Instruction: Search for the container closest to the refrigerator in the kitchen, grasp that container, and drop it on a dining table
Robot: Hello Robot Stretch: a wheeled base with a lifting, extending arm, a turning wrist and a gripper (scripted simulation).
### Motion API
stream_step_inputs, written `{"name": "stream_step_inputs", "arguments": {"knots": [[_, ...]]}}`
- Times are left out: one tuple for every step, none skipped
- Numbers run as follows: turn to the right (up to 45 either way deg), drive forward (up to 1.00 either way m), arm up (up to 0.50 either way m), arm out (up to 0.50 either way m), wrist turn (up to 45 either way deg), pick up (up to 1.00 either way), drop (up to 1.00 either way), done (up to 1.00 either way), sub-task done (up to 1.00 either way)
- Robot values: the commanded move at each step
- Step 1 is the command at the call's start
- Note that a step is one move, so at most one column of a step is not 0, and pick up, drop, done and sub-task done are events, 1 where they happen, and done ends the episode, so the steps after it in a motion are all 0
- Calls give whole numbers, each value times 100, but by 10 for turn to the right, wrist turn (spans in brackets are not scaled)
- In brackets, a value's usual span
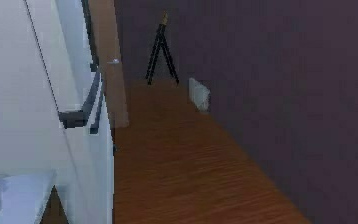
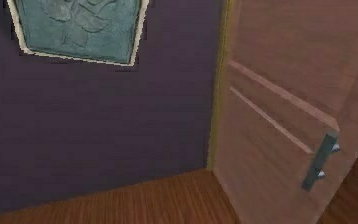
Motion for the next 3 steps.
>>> {"name": "stream_step_inputs", "arguments": {"knots": [[0,25,0,0,0,0,0,0,0],[450,0,0,0,0,0,0,0,0],[450,0,0,0,0,0,0,0,0]]}}
